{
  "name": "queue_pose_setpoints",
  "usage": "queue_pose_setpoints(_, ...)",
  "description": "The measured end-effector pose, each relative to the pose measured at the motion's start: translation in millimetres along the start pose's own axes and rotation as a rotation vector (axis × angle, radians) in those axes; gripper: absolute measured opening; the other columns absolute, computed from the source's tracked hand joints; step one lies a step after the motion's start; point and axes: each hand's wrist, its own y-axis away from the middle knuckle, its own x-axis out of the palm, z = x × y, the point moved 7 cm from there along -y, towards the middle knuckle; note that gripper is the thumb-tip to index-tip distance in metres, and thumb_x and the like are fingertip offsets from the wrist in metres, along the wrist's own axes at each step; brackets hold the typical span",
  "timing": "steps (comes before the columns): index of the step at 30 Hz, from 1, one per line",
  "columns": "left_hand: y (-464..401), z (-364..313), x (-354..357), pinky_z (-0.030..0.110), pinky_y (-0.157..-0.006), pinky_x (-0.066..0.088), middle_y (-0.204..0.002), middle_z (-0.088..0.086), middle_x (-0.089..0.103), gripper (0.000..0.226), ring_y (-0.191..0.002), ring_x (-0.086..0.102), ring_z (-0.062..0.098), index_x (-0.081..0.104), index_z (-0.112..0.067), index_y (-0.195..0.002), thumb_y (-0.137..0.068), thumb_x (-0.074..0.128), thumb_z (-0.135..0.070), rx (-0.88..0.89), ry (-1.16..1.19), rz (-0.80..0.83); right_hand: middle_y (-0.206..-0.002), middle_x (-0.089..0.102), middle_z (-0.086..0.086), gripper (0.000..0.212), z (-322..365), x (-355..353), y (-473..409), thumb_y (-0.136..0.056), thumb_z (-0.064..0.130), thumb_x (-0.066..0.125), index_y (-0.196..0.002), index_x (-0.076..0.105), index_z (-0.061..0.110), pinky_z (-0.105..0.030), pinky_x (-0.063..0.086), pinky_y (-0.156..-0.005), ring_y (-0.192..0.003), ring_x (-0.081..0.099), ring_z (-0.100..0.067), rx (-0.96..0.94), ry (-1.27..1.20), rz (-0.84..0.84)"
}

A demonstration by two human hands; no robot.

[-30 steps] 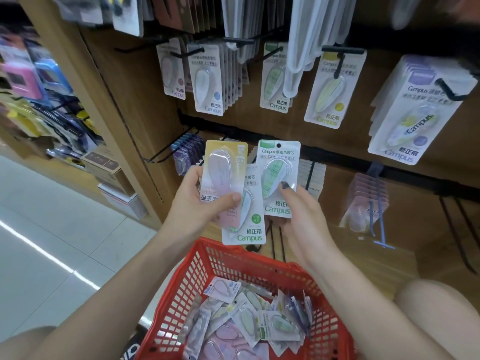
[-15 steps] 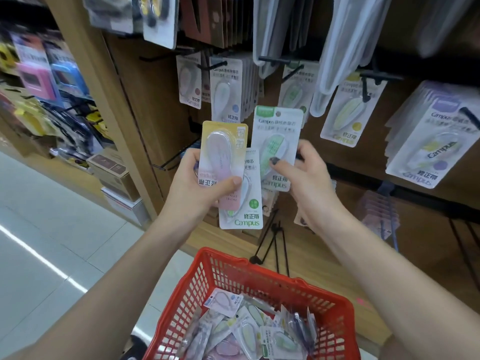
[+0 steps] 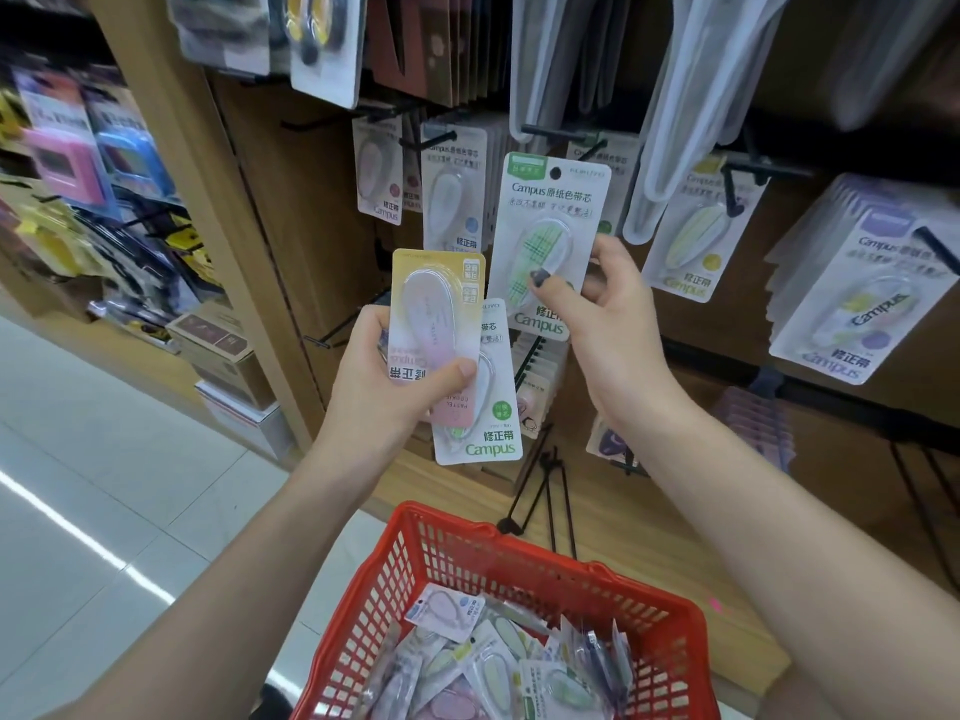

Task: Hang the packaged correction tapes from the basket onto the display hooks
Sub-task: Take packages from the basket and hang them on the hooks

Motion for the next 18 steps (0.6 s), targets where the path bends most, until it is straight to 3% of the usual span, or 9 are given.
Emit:
queue_pose_setpoints(9, 4, -2, 1, 0.034, -0.067, 0.065, -0.116, -0.009, 0.075, 0.045, -0.103, 0.076, 0.016, 0.056, -0.037, -0.109, -0.079, 0.09, -0.033, -0.005, -0.006, 0.0, -0.105, 0.08, 0.007, 0.022, 0, -2, 6, -0.097, 0.011, 0.071, -0.115, 0.064, 0.021, -0.028, 0.062, -0.085, -0.099, 0.077, -0.01, 0.014, -0.008, -0.117)
queue_pose_setpoints(12, 5, -4, 1, 0.035, -0.068, 0.065, -0.114, -0.007, 0.076, 0.05, -0.101, 0.077, 0.018, 0.054, -0.027, -0.114, -0.079, 0.089, -0.032, -0.014, 0.017, -0.003, -0.101, 0.081, 0.006, 0.02, -3, -1, 1, -0.097, 0.016, 0.07, -0.115, 0.064, 0.023, -0.034, 0.061, -0.088, -0.097, 0.077, -0.011, 0.04, 0.003, -0.136)
queue_pose_setpoints(18, 5, 1, 4, 0.033, -0.067, 0.064, -0.116, -0.005, 0.076, 0.051, -0.101, 0.077, 0.019, 0.054, -0.025, -0.115, -0.078, 0.088, -0.033, -0.048, -0.01, -0.001, -0.102, 0.079, 0.01, 0.019, -29, -9, -33, -0.095, 0.017, 0.072, -0.103, 0.067, 0.033, -0.038, 0.058, -0.099, -0.099, 0.075, -0.009, 0.184, -0.046, -0.241)
